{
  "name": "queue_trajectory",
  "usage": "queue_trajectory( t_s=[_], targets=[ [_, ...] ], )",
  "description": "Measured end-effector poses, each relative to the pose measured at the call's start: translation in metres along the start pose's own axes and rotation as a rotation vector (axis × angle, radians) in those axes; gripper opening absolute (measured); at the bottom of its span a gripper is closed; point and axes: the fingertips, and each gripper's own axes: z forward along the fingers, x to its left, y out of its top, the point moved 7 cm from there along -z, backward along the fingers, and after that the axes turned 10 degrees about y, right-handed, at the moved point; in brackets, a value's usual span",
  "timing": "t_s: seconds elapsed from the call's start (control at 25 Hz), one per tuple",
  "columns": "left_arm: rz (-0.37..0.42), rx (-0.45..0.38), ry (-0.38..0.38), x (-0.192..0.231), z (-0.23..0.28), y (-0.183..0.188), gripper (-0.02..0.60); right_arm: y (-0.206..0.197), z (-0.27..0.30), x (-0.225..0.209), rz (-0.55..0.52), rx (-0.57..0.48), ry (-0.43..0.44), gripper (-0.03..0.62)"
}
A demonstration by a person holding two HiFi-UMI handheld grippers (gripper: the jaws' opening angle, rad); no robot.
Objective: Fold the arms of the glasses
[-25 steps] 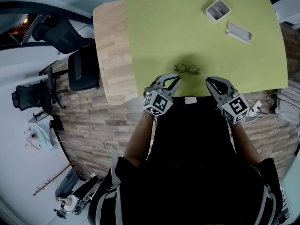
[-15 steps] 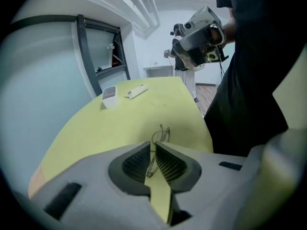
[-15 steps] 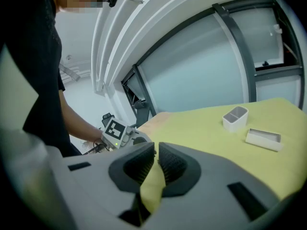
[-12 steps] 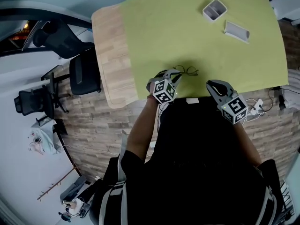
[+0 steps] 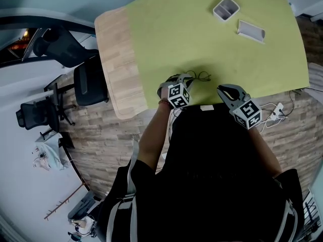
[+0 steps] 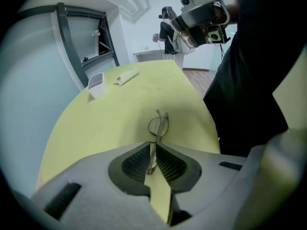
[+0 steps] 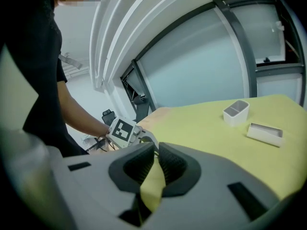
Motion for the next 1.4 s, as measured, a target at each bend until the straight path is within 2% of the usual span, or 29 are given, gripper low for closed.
queue_trajectory(
  t_s=[0.32, 0.68, 0.84, 0.96, 1.24, 1.4],
  targets=[
    [0.111, 0.103, -0.028, -0.009, 0.020, -0.001, 0.021, -0.007, -0.008, -0.003, 0.023, -0.002, -0.025, 0.046],
    [0.207, 0.175, -0.052, -0.010, 0.033, -0.007, 0.021, -0.011, -0.008, -0.004, 0.038, -0.006, -0.038, 0.046],
    [0.212, 0.159, -0.058, -0.010, 0.033, -0.008, 0.021, -0.013, -0.008, -0.004, 0.046, -0.007, -0.045, 0.046],
    [0.187, 0.137, -0.064, -0.009, 0.031, -0.009, 0.021, -0.015, -0.008, -0.006, 0.053, -0.007, -0.052, 0.046],
    [0.091, -0.001, -0.046, -0.001, 0.013, -0.002, 0.021, -0.015, -0.008, -0.005, 0.064, -0.007, -0.054, 0.046],
    [0.084, -0.020, -0.058, -0.003, 0.012, -0.001, 0.021, -0.019, -0.005, -0.004, 0.054, 0.016, -0.045, 0.046]
  ],
)
